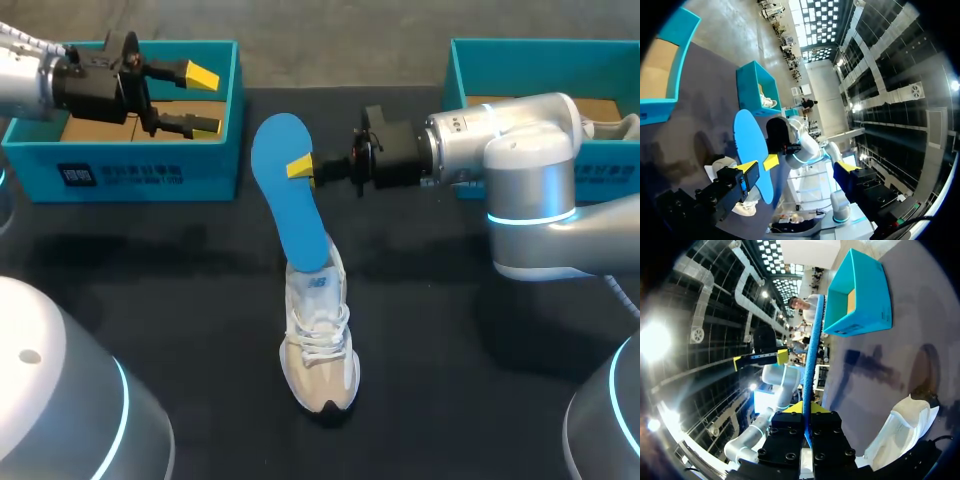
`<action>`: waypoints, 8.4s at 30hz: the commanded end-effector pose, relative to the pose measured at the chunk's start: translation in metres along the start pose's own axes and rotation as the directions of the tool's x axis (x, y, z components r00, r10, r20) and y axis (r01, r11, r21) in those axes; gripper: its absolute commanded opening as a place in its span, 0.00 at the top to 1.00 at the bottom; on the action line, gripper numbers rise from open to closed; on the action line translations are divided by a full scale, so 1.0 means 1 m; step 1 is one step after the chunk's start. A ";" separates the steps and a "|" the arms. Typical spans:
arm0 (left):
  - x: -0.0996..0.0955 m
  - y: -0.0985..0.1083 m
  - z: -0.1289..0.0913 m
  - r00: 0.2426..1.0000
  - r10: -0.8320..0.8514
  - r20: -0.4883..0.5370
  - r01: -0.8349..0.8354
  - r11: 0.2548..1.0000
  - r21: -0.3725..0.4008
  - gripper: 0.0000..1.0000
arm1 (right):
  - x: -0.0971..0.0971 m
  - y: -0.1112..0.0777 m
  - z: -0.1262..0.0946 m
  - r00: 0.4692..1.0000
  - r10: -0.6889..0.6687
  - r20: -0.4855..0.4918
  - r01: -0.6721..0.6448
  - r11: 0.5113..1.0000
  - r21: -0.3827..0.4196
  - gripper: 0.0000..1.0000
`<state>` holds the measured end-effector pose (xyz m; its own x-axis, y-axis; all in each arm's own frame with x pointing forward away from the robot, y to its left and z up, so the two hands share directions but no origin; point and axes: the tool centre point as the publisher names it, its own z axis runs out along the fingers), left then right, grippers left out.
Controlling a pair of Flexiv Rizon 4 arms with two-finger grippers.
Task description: Take the shoe out of the shoebox, open the shoe tongue, remove and reinsert the insole, then place the shoe into the shoebox
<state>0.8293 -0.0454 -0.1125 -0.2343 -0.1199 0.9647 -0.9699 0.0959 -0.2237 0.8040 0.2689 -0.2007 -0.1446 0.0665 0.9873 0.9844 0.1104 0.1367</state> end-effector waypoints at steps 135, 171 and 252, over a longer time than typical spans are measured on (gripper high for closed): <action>-0.052 -0.004 0.047 0.980 0.086 -0.179 -0.058 0.986 0.156 0.29 | 0.032 0.018 0.013 0.997 -0.040 -0.060 0.042 0.999 0.031 1.00; -0.055 -0.002 0.063 0.982 0.077 -0.173 -0.047 0.984 0.170 1.00 | 0.029 0.012 0.003 0.999 -0.030 -0.043 0.030 1.000 -0.001 0.00; -0.090 -0.013 0.106 0.958 -0.249 -0.144 0.265 0.959 0.101 1.00 | 0.111 -0.071 0.010 0.268 0.052 0.962 -0.136 0.991 -0.015 0.00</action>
<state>0.8558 -0.1366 -0.2093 0.0260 0.0035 0.9997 -0.9991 -0.0336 0.0261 0.7189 0.2724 -0.1023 -0.0795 0.9094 0.4082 0.9960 0.0894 -0.0051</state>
